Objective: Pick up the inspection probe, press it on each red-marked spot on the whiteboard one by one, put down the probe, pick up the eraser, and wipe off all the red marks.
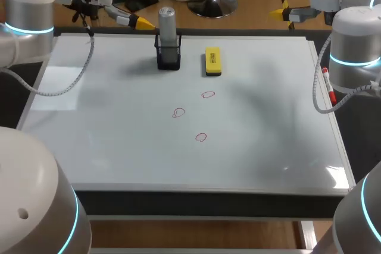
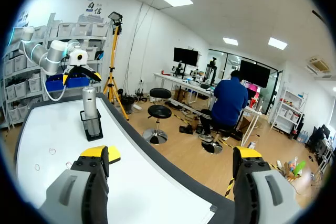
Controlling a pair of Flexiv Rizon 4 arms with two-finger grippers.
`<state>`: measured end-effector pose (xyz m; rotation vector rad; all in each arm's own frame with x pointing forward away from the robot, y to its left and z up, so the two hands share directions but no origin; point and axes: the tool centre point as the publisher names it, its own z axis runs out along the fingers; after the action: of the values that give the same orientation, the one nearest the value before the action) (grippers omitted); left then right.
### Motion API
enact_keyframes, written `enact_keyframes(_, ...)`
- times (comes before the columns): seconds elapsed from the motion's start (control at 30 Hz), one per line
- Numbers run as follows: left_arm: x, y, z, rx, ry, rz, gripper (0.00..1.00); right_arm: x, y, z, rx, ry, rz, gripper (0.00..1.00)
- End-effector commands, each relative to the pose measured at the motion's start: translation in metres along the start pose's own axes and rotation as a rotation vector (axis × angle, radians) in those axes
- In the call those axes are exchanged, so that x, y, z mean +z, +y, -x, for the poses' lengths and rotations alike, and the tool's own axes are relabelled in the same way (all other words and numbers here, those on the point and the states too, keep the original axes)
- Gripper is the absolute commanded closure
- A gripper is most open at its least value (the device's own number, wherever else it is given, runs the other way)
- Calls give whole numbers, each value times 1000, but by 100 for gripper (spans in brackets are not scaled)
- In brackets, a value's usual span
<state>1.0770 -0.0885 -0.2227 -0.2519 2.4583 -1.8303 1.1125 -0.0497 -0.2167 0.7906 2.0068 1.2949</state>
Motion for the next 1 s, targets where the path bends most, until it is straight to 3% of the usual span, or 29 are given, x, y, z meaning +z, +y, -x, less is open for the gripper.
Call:
enact_keyframes(0.03, 6, 4, 4, 1, 71, 0, 0, 0, 0, 0, 0, 1, 0, 0)
enact_keyframes(0.33, 22, 11, -1, 18, 126, -29, 0, 0, 0, 0, 0, 1, 0, 0)
enact_keyframes(1.0, 64, 23, -4, 12, 145, -48, 0, 0, 0, 0, 0, 1, 0, 0)
